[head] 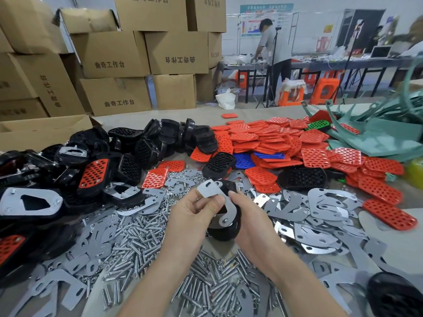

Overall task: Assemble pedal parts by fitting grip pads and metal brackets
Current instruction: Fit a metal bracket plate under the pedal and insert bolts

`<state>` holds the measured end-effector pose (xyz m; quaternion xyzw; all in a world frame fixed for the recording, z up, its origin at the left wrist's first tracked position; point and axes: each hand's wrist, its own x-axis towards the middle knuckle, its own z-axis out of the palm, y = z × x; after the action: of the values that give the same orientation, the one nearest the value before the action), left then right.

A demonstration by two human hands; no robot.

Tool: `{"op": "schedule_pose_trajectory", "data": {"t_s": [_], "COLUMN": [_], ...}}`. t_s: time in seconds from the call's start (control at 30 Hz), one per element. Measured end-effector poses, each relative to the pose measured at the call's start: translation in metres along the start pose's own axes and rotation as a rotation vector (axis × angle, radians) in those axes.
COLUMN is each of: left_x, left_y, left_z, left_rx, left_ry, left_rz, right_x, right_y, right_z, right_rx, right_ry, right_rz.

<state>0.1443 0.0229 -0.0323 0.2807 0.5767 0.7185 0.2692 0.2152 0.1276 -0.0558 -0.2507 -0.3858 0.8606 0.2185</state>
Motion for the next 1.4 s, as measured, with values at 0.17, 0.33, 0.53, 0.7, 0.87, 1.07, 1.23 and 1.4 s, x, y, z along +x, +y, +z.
{"op": "schedule_pose_trajectory", "data": {"t_s": [0.17,0.33,0.53,0.7,0.87,1.07,1.23,1.4], "left_x": [0.000,-0.004,-0.007,-0.007,-0.004,-0.001,-0.003,0.000], "left_y": [-0.003,0.003,0.017,0.006,0.006,0.009,0.002,0.004], "left_z": [0.000,0.000,-0.008,-0.022,-0.024,-0.031,-0.028,-0.033], "left_rx": [0.006,0.042,0.150,0.814,0.708,0.642,0.832,0.805], "left_ry": [0.009,-0.016,0.028,0.069,0.072,-0.101,-0.120,-0.151], "left_rz": [0.002,0.106,0.297,0.437,0.470,0.371,0.456,0.481], "right_x": [0.002,-0.002,-0.003,-0.008,-0.010,-0.014,-0.016,-0.016], "right_y": [0.001,-0.003,-0.009,-0.008,-0.009,-0.011,-0.007,-0.006], "right_z": [-0.001,-0.003,-0.008,-0.004,-0.002,0.000,0.004,0.002], "right_rx": [-0.015,-0.013,-0.030,-0.050,-0.058,-0.060,-0.085,-0.119], "right_ry": [0.000,-0.026,-0.080,-0.100,-0.089,-0.108,-0.125,-0.158], "right_rz": [0.001,-0.002,0.019,0.011,0.013,0.020,0.031,0.031]}}
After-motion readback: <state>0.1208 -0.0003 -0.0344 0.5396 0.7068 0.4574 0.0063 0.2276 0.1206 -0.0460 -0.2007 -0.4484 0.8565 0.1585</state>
